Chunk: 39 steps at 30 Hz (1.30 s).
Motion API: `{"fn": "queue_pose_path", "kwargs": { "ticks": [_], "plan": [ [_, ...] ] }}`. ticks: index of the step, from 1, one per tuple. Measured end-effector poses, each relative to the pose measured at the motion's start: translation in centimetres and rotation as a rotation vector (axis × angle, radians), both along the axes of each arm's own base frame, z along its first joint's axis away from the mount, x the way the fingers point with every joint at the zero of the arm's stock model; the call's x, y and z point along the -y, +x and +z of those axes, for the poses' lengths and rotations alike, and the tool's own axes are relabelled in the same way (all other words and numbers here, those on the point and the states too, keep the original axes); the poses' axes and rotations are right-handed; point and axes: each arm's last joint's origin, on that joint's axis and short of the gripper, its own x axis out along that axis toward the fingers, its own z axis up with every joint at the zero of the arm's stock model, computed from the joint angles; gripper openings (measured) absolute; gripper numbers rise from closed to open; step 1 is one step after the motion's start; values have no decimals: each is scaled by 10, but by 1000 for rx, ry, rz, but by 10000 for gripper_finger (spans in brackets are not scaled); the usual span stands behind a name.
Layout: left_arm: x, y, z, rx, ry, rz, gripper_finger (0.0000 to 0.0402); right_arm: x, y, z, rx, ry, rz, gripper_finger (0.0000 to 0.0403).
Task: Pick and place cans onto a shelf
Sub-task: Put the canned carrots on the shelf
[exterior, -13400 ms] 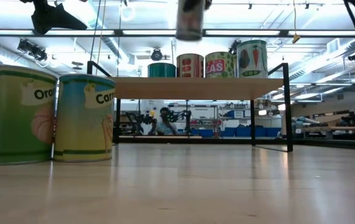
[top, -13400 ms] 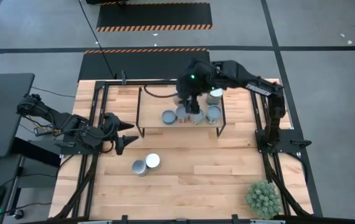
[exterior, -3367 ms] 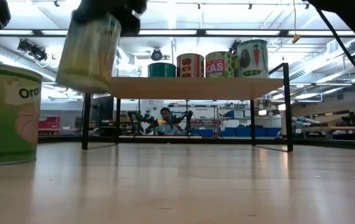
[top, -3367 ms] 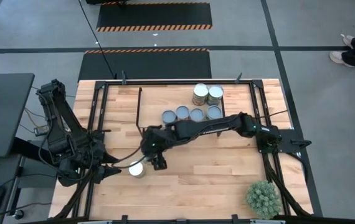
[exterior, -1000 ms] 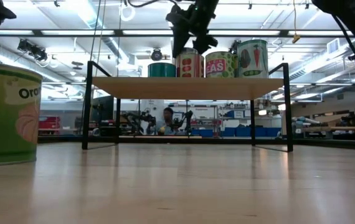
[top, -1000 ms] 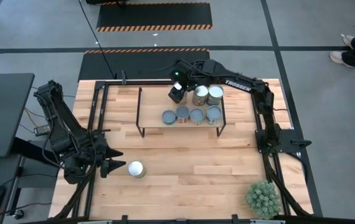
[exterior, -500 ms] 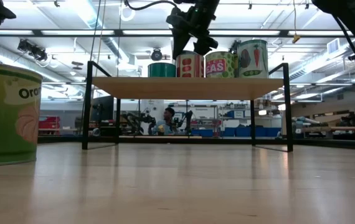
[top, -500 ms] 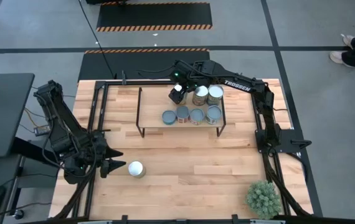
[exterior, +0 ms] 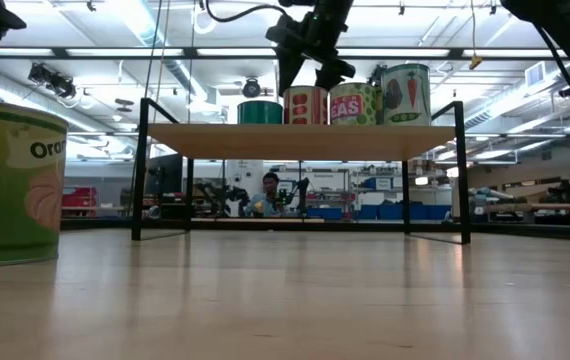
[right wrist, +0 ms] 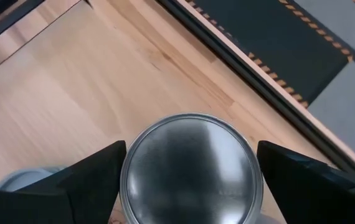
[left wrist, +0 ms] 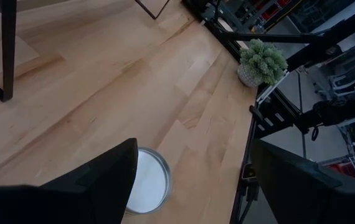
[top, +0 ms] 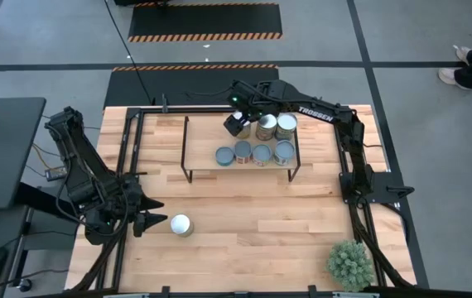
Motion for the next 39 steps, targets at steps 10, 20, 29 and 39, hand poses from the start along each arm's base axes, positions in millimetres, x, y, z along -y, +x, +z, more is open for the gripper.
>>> {"fn": "queue_pose_path", "kwargs": {
  "ticks": [10,20,29,39],
  "plan": [
    [0,0,0,1,0,-1,313,4,-10,-4,-45,83,-110,360],
    [0,0,0,0,1,-1,313,5,-9,-3,-41,68,-75,357],
    [0,0,0,0,2,-1,313,8,-11,9,-5,56,-44,357],
    [1,0,-1,-25,-9,-24,313,15,-16,18,9,21,-50,357]
  ]
}}
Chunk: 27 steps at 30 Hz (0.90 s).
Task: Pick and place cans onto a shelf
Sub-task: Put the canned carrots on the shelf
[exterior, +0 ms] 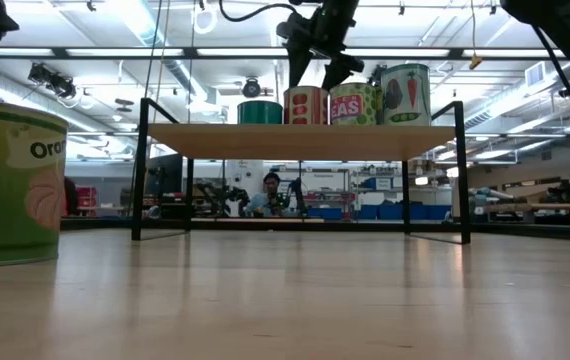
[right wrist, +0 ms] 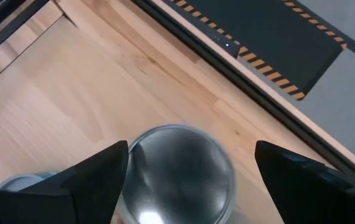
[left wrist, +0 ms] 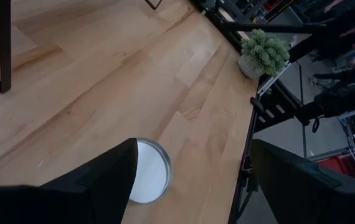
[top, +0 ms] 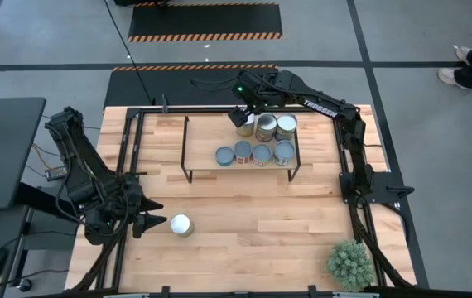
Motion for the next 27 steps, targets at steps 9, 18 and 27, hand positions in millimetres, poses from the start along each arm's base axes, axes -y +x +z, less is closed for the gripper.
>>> {"fn": "queue_pose_path", "kwargs": {
  "ticks": [9,18,27],
  "plan": [
    [0,0,0,2,4,3,313,5,5,4,82,16,90,357],
    [0,0,0,2,5,4,313,5,2,2,77,95,118,357],
    [0,0,0,2,13,-1,313,-2,-2,-4,-8,135,84,357]
  ]
}}
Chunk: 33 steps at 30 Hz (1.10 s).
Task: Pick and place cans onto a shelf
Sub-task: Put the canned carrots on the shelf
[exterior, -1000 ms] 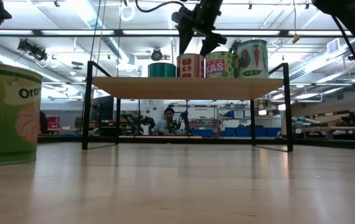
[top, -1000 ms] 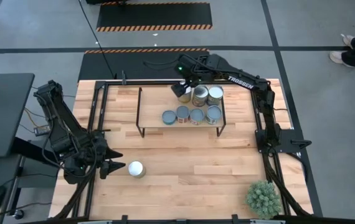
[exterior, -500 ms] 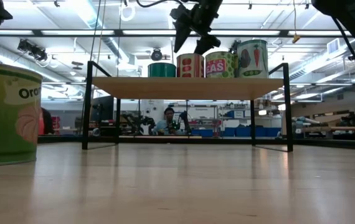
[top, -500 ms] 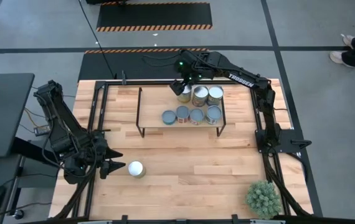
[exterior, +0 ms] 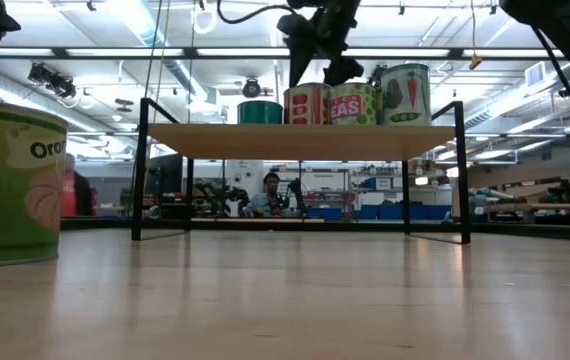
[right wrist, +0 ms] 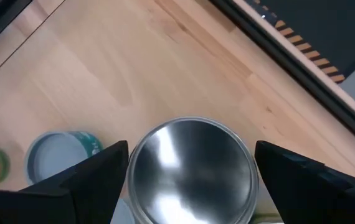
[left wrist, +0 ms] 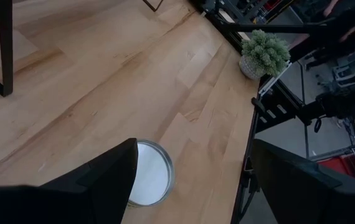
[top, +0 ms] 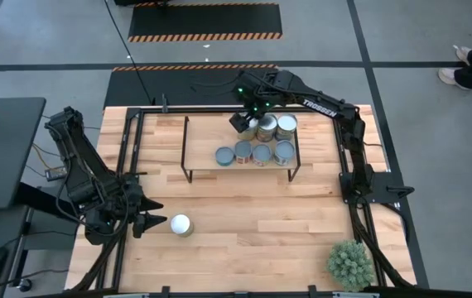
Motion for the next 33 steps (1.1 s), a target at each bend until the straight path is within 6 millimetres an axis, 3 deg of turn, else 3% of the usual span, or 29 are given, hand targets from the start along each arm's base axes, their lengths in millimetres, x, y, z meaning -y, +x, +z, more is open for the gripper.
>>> {"fn": "queue_pose_path", "kwargs": {
  "ticks": [14,33],
  "plan": [
    [0,0,0,0,-3,1,313,1,-2,0,14,40,-138,357],
    [0,0,0,-1,6,-6,313,3,-2,1,24,36,-131,357]
  ]
}}
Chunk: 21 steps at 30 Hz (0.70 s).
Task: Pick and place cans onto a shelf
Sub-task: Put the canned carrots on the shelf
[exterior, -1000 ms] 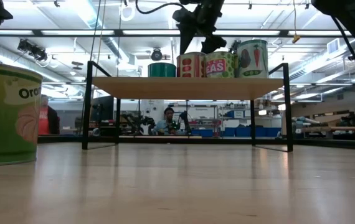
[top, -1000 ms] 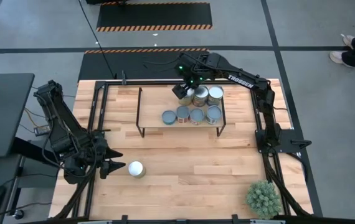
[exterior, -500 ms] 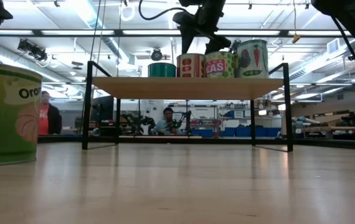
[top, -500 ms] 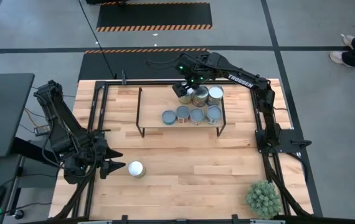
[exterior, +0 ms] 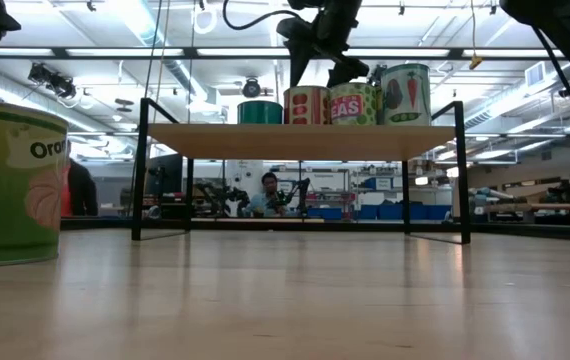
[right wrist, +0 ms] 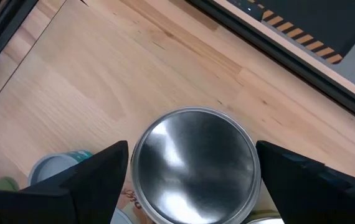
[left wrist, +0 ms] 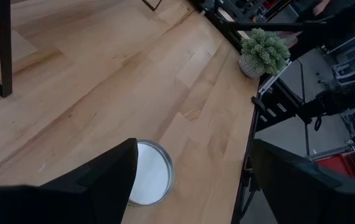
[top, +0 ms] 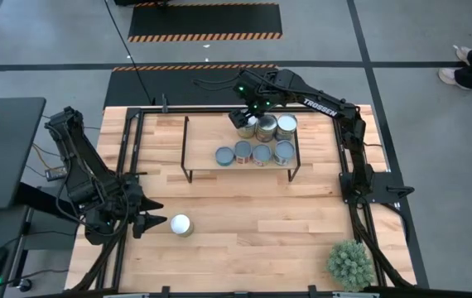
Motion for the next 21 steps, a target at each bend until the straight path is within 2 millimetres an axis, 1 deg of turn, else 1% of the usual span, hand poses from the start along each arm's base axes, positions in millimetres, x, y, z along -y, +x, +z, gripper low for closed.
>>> {"fn": "queue_pose_path", "kwargs": {
  "ticks": [3,10,14,16,21],
  "plan": [
    [0,0,0,-10,-4,-9,313,0,0,1,6,-4,5,357],
    [1,0,0,-19,-9,-19,313,-5,-8,13,46,24,26,357],
    [1,0,0,-19,-8,-19,313,-3,-12,19,54,-16,37,357],
    [1,0,-1,-19,-8,-19,313,1,-13,22,73,-46,79,357],
    [1,0,0,-17,-12,-19,313,12,-16,22,75,-84,272,351]
  ]
}}
